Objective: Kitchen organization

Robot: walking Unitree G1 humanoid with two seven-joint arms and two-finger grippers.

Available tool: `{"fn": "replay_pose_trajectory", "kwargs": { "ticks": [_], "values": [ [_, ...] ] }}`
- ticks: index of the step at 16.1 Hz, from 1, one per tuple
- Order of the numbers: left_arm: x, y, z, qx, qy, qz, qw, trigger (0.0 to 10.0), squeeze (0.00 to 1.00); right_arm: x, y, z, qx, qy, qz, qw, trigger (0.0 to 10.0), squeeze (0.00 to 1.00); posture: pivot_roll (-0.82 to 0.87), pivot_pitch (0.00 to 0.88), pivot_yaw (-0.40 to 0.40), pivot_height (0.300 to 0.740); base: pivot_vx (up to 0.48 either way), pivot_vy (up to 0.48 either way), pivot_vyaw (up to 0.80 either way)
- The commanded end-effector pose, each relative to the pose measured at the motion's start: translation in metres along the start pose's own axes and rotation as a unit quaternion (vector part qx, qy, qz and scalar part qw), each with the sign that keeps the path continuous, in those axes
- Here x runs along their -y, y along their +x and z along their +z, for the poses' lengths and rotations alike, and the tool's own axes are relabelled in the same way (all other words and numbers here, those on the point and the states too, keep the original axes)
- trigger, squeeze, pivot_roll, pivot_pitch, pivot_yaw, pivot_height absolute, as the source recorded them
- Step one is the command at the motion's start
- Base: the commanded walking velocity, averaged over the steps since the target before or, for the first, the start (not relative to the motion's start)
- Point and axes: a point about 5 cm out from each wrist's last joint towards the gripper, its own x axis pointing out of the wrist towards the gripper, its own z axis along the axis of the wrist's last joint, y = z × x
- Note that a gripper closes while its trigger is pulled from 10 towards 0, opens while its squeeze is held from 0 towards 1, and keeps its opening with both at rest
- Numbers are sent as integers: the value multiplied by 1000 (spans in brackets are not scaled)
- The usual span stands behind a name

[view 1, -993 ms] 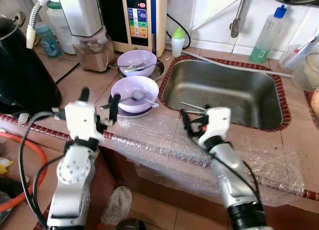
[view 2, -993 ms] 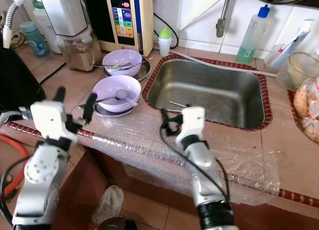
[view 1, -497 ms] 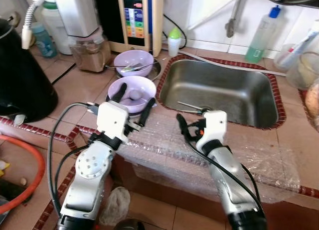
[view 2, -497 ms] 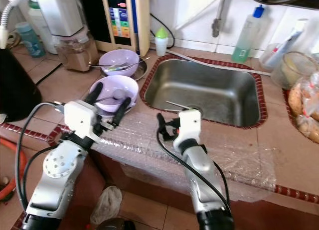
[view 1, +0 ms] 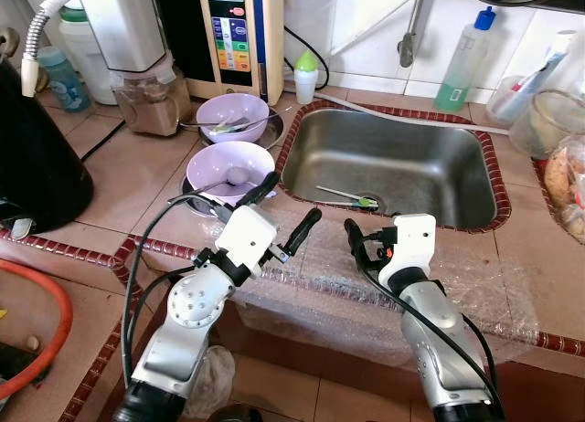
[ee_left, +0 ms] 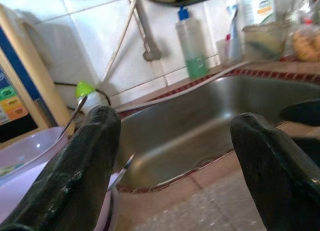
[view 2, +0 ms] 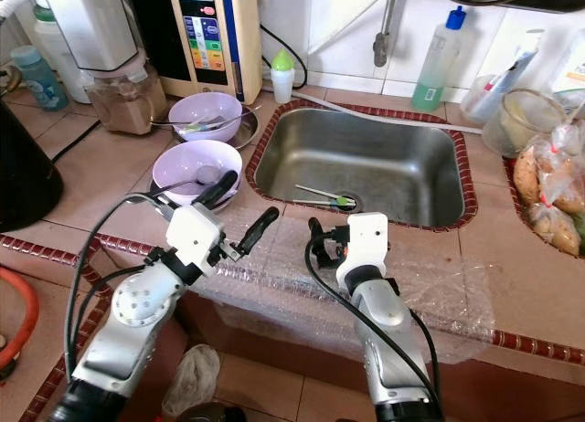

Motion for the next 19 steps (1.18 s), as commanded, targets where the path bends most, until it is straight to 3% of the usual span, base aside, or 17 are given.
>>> {"fn": "replay_pose_trajectory", "kwargs": {
  "ticks": [1, 3, 4, 6, 16, 19],
  "values": [
    [-4, 4, -2, 2, 14, 11, 1000, 10000, 0, -1, -1, 3, 1, 1, -3, 1000, 10000, 0, -96, 0, 43, 740, 0, 0, 0],
    [-7, 7, -7, -6, 23, 17, 1000, 10000, 0, 0, -3, 4, 0, 1, -4, 1000, 10000, 0, -106, 0, 44, 740, 0, 0, 0],
    [-13, 8, -13, -15, 39, 32, 999, 4824, 0, 1, -4, 5, -1, 1, -6, 1000, 10000, 0, -115, 0, 46, 740, 0, 0, 0],
    [-19, 8, -17, -20, 49, 50, 997, 0, 0, 2, -5, 6, -1, 1, -7, 1000, 10000, 0, -115, 0, 46, 740, 0, 0, 0],
    [-31, 7, -29, -29, 85, 61, 994, 0, 0, 0, -1, 8, -1, 10, -6, 1000, 10000, 0, -111, 0, 57, 740, 0, 0, 0],
    [-37, 7, -30, -26, 99, 67, 992, 0, 0, 3, 1, 7, -4, 32, -20, 999, 10000, 0, -101, 0, 59, 740, 0, 0, 0]
  ]
}}
